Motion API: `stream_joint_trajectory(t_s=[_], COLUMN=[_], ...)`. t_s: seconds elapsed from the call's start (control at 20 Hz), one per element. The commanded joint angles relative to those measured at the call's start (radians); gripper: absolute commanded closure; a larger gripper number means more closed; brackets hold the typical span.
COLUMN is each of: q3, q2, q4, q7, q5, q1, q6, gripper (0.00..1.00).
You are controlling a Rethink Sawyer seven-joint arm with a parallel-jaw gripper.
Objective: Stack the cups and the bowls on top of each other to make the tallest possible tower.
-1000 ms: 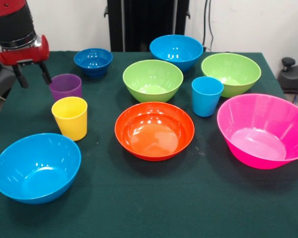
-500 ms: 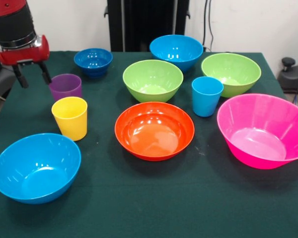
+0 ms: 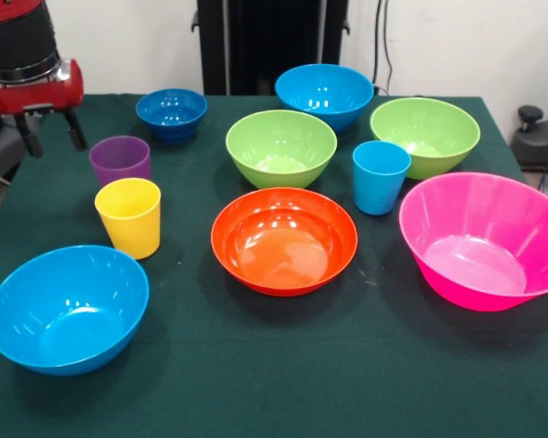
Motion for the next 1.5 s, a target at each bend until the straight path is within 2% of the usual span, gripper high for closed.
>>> stream_joint_trajectory(t_s=[0.05, 0.75, 1.5], q3=[-0.01, -0.015, -0.031], q2=[-0.002, -0.007, -0.035], q4=[0.057, 0.057, 0.09], q7=[-0.262, -0.236, -0.172], q5=[-0.092, -0.092, -0.111], q1=[0.056, 0.065, 0.083], q6=[-0.047, -0.045, -0.088], gripper=[0.0, 0.0, 0.0])
